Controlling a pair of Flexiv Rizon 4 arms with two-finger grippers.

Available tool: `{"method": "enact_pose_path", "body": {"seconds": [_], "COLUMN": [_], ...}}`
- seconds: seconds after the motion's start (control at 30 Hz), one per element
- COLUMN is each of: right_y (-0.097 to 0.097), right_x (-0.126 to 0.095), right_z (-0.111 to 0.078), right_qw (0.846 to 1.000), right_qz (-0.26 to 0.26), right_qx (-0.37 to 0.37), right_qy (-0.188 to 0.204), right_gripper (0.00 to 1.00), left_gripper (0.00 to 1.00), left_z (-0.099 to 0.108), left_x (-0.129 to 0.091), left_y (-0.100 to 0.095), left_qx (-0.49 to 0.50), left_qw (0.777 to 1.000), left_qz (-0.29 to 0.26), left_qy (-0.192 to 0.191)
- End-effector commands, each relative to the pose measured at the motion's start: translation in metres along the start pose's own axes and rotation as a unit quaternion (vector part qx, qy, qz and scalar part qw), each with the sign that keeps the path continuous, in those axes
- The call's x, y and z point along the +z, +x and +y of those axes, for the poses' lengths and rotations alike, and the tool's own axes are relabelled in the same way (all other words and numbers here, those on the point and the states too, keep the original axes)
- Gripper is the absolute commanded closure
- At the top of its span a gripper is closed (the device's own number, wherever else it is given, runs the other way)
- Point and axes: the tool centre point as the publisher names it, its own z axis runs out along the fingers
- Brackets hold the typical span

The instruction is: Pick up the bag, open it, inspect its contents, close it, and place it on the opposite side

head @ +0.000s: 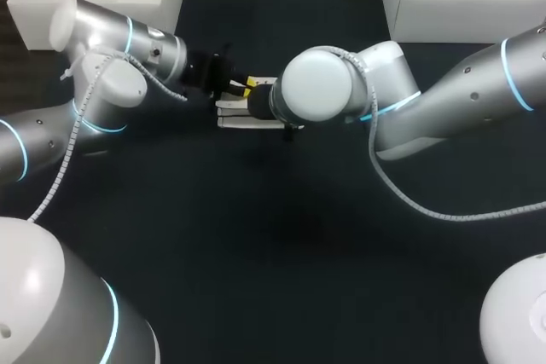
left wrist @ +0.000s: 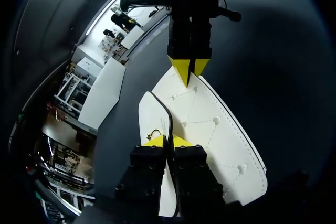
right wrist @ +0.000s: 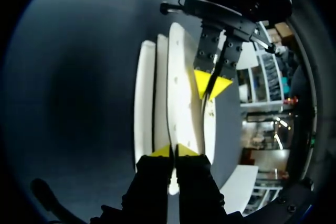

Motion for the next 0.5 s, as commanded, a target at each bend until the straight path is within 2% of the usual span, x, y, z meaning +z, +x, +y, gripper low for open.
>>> {"method": "enact_pose_path", "body": {"seconds": [0.03,0.27,0.5], "right_y": [0.001,0.001,0.001], "right_x": [0.001,0.001,0.001], "right_z": [0.0,0.0,0.0], "right_qw": [1.0,1.0,1.0], "right_qz": [-0.001,-0.001,-0.001], "right_qx": [0.0,0.0,0.0], "right_qy": [0.001,0.001,0.001], "right_gripper": [1.0,1.0,1.0], "left_gripper": [1.0,1.0,1.0], "left_z": [0.002,0.005,0.008], "left_x": [-0.01,0.001,0.017], "left_y": [0.008,0.003,-0.008], "left_qx": [0.0,-0.014,-0.032], "left_qw": [1.0,1.0,0.999], "left_qz": [-0.006,-0.009,-0.011], "left_qy": [0.002,0.003,-0.037]}}
